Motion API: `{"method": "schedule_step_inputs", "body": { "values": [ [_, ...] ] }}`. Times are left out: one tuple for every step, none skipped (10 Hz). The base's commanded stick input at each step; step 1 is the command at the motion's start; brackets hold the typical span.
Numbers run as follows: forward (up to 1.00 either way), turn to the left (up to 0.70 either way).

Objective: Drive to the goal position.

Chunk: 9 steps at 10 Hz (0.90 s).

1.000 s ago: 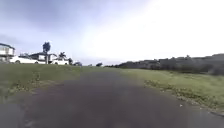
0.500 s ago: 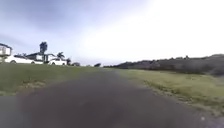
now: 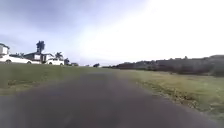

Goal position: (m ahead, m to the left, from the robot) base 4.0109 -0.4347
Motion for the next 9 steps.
{"method": "schedule_step_inputs", "body": {
  "values": [
    [1.0,0.0],
    [1.0,0.04],
    [1.0,0.11],
    [1.0,0.18],
    [1.0,0.24],
    [1.0,0.16],
    [1.0,0.0],
    [1.0,0.0],
    [1.0,0.0]
  ]
}}
